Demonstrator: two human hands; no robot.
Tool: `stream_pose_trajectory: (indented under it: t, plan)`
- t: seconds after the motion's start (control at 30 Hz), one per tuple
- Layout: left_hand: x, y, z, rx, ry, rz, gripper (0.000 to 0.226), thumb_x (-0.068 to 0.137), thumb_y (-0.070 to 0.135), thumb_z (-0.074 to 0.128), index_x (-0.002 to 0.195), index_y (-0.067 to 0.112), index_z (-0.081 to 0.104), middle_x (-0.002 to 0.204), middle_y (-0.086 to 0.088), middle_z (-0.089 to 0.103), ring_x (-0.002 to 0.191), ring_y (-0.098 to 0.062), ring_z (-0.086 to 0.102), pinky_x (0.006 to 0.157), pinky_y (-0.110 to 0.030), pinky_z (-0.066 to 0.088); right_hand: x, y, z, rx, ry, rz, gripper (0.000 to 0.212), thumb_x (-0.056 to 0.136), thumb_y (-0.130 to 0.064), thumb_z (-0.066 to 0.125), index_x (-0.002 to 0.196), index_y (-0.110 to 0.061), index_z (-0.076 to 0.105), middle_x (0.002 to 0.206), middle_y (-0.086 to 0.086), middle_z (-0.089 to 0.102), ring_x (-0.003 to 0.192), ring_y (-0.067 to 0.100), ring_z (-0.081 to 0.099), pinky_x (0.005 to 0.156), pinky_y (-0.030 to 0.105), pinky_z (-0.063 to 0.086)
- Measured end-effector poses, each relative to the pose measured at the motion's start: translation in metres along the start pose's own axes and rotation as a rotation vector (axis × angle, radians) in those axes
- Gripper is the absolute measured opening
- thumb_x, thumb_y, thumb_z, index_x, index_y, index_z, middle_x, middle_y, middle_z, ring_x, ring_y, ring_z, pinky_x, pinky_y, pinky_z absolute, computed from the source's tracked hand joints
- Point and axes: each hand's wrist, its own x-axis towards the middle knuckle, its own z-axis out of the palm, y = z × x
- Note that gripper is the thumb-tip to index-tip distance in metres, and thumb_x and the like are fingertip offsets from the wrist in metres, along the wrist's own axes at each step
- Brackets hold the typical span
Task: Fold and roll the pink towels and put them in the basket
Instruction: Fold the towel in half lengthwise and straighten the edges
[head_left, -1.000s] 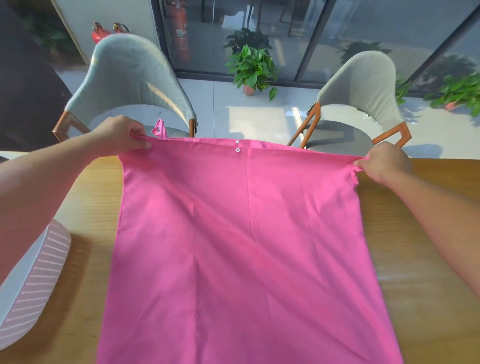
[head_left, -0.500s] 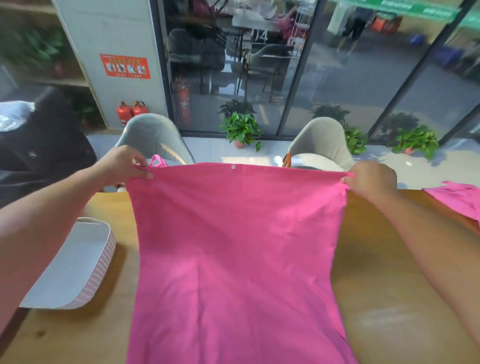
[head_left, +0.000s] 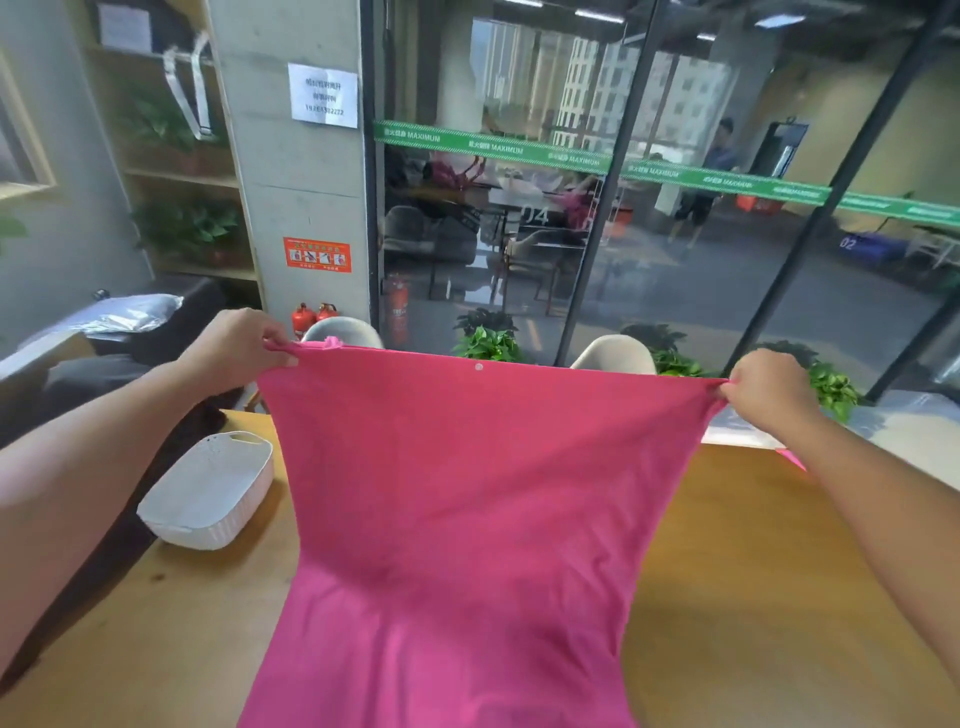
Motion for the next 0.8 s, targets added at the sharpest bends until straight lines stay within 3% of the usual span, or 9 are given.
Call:
stream_pose_trajectory:
  t: [0.13, 0.2, 0.33, 0.5, 0.67, 0.8]
  plan:
    - [-0.043, 0.027, -0.043, 0.007, 0.043, -0.011, 0.013, 0.078, 0.022, 0.086, 0.087, 0.016, 0.079, 0.078, 0.004, 0.065, 0.072, -0.014, 0.059, 0.062, -0.03, 0.045, -0.031, 0.037, -0.036, 0.155, 0.066, 0.016, 0.021, 0.081, -0.012, 0.077, 0.061, -0.017, 0.073, 0.055, 0.006, 0.062, 0.052, 0.02, 0.054, 0.047, 0.02, 0.031]
    - [-0.06, 0.039, -0.062, -0.001, 0.087, -0.02, 0.013, 0.076, 0.026, 0.088, 0.081, 0.019, 0.078, 0.077, 0.0, 0.067, 0.075, -0.023, 0.063, 0.068, -0.035, 0.051, -0.043, 0.049, -0.047, 0.232, 0.095, 0.035, 0.016, 0.08, -0.011, 0.078, 0.065, -0.016, 0.076, 0.056, 0.002, 0.062, 0.053, 0.018, 0.053, 0.048, 0.02, 0.03]
    - [-0.088, 0.058, -0.086, 0.0, 0.159, -0.03, 0.025, 0.073, 0.033, 0.089, 0.065, 0.018, 0.071, 0.068, -0.002, 0.066, 0.069, -0.025, 0.061, 0.066, -0.037, 0.051, -0.061, 0.059, -0.062, 0.314, 0.146, 0.06, 0.003, 0.079, -0.018, 0.081, 0.078, -0.015, 0.08, 0.06, -0.003, 0.062, 0.056, 0.017, 0.055, 0.05, 0.02, 0.036]
    - [-0.109, 0.066, -0.11, -0.04, 0.23, -0.04, 0.032, 0.072, 0.03, 0.09, 0.055, 0.025, 0.064, 0.056, 0.009, 0.059, 0.057, -0.012, 0.052, 0.06, -0.031, 0.042, -0.072, 0.057, -0.066, 0.414, 0.22, 0.077, 0.005, 0.082, -0.017, 0.075, 0.08, -0.015, 0.08, 0.062, 0.001, 0.066, 0.062, 0.027, 0.062, 0.064, 0.031, 0.053]
    - [-0.117, 0.061, -0.12, -0.041, 0.268, -0.068, 0.025, 0.071, 0.029, 0.091, 0.064, 0.019, 0.069, 0.066, 0.003, 0.063, 0.067, -0.019, 0.057, 0.071, -0.03, 0.044, -0.07, 0.046, -0.063, 0.499, 0.258, 0.104, 0.002, 0.08, -0.02, 0.078, 0.08, -0.018, 0.078, 0.082, 0.005, 0.073, 0.07, 0.021, 0.056, 0.07, 0.028, 0.047]
    - [-0.125, 0.043, -0.122, -0.035, 0.222, -0.098, 0.019, 0.071, 0.025, 0.092, 0.075, 0.018, 0.074, 0.073, 0.002, 0.066, 0.074, -0.018, 0.059, 0.074, -0.028, 0.041, -0.069, 0.033, -0.056, 0.556, 0.212, 0.069, 0.02, 0.081, -0.016, 0.073, 0.064, -0.025, 0.067, 0.078, 0.001, 0.07, 0.076, 0.02, 0.057, 0.074, 0.028, 0.045]
